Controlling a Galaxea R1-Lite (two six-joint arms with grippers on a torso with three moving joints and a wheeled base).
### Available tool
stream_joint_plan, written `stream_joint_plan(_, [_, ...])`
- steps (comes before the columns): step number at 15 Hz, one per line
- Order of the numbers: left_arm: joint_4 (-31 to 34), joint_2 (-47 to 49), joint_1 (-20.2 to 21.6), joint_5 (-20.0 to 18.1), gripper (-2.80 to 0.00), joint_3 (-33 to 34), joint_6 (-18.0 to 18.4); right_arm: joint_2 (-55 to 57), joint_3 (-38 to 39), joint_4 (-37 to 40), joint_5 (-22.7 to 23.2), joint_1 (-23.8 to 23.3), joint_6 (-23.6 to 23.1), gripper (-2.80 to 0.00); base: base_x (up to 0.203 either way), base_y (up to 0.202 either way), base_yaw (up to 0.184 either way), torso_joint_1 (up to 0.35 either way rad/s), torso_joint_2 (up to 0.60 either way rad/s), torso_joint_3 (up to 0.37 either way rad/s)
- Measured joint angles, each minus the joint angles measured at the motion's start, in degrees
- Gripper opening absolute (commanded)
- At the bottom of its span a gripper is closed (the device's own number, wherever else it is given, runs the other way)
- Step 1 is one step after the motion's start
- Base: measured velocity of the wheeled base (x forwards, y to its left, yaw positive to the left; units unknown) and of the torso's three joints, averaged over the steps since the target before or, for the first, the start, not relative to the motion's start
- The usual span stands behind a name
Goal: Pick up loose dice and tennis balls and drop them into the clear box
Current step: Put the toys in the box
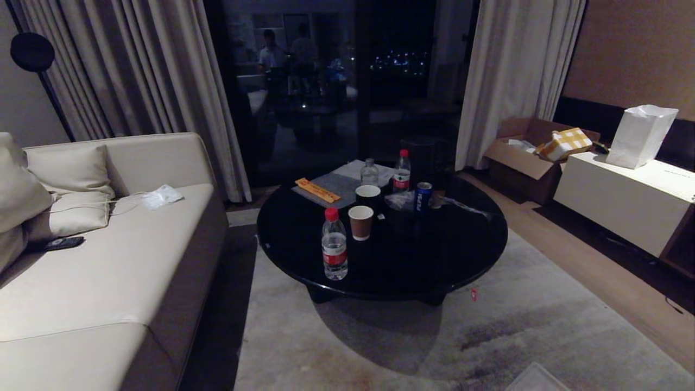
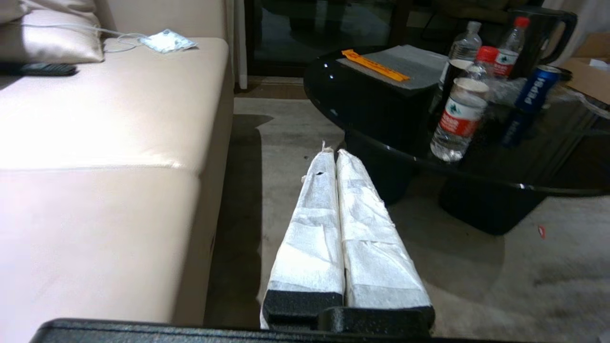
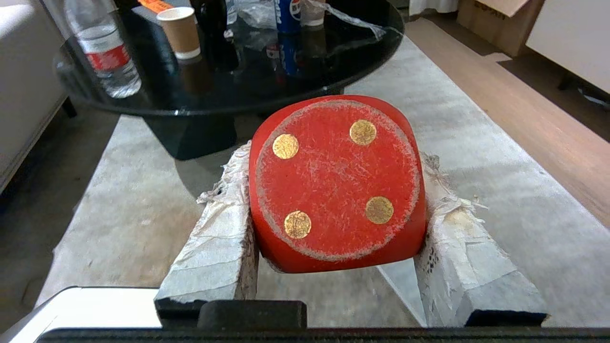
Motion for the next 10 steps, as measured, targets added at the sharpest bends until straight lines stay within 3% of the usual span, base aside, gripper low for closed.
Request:
stream_joint_plan(4, [-0.02,0.0,0.0,-0.02,-2.8,0.0,-0.02,0.0,0.0,0.0,0.0,0.0,0.04,-2.8,-0.173,0.0,-0.002,0.005,0.0,0.005])
stream_joint_plan(10, [0.0,0.0,0.0,-0.02,-2.8,0.0,-0.02,0.0,0.0,0.0,0.0,0.0,0.07,-2.8,0.0,0.0,0.0,0.0,0.0,0.0])
